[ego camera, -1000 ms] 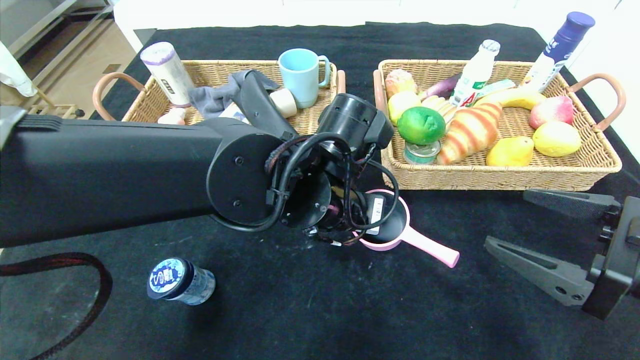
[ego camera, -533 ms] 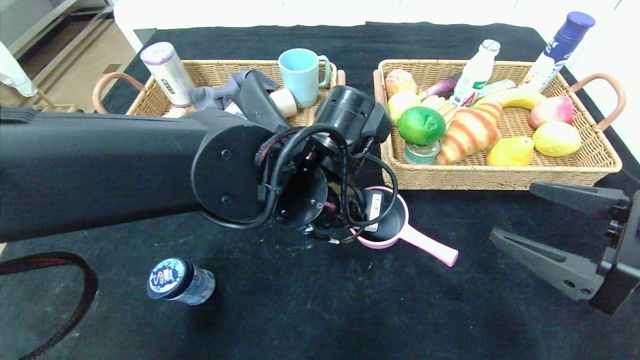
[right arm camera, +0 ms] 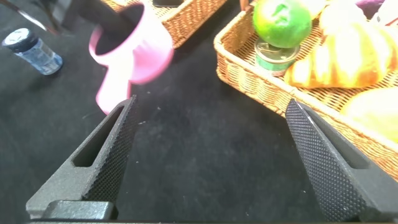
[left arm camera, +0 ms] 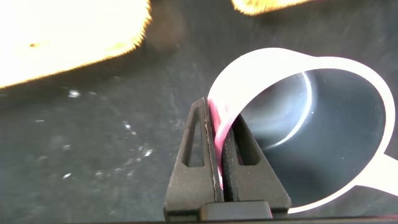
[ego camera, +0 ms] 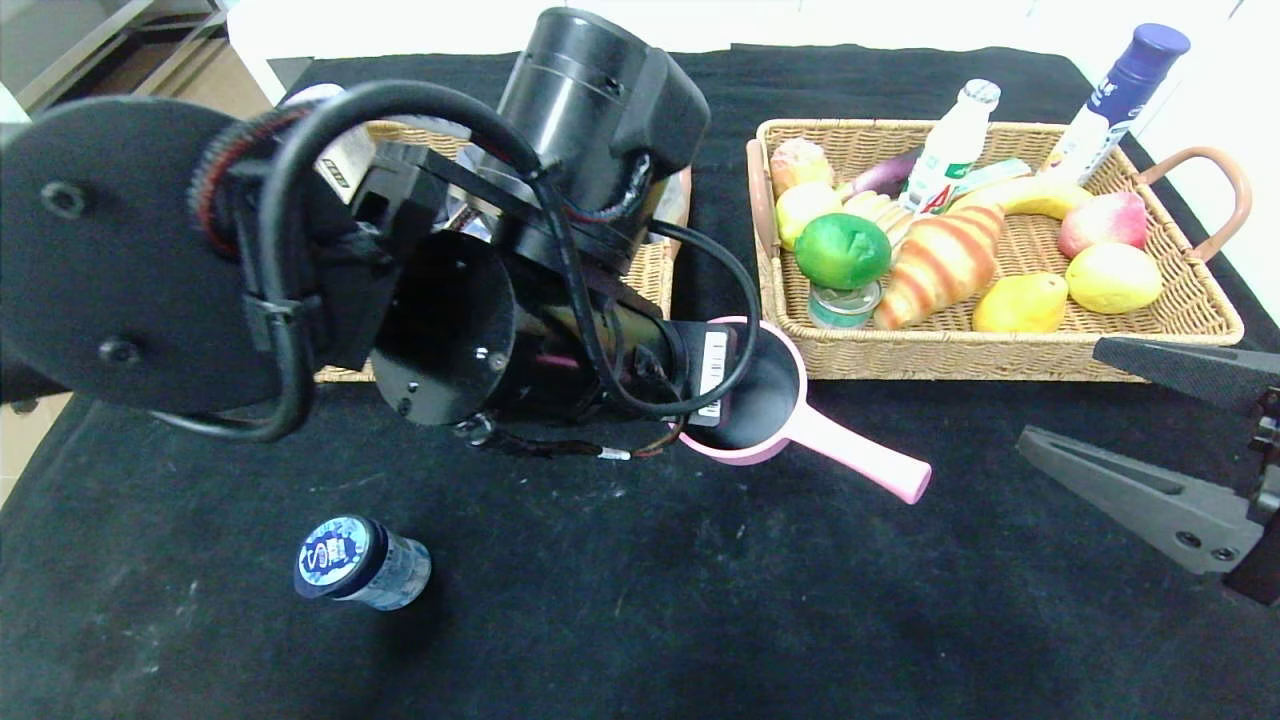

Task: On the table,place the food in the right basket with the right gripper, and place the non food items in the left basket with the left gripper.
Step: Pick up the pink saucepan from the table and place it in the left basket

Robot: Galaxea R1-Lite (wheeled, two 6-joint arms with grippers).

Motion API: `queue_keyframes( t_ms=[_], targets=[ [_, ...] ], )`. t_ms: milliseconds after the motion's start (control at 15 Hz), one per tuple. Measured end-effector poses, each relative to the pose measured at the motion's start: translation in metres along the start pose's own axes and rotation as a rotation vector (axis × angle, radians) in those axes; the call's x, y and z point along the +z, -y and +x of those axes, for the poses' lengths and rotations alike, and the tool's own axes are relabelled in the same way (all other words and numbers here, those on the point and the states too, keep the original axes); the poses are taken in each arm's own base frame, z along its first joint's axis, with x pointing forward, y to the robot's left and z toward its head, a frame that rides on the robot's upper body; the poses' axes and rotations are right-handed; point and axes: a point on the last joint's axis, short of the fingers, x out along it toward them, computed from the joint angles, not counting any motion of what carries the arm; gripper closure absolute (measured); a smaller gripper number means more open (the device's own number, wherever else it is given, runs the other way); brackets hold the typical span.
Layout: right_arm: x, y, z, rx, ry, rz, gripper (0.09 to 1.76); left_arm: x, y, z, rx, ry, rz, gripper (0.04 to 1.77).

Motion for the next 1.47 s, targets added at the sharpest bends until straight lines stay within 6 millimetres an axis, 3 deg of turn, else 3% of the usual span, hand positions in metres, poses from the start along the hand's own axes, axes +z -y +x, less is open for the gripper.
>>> queue_keyframes(
  t_ms=[333,667,1133,1467],
  targets=[
    [-0.001,0.003,0.002,-0.014,-0.009,0.001,0.14,0.019,-0.023,-0.021,0.064,0.094,-0.053,1.65],
    [-0.003,0.003,0.004,-0.014,-0.017,0.001,0.14,0.043,-0.052,-0.028,0.122,0.203,-0.125,1.65],
    [-0.004,0.002,0.004,-0.006,-0.020,0.002,0.14,0.065,-0.079,-0.018,0.181,0.326,-0.205,1.65],
    [-0.005,0.002,0.004,-0.005,-0.022,0.002,0.14,0.071,-0.098,-0.002,0.234,0.360,-0.240,1.65]
  ],
)
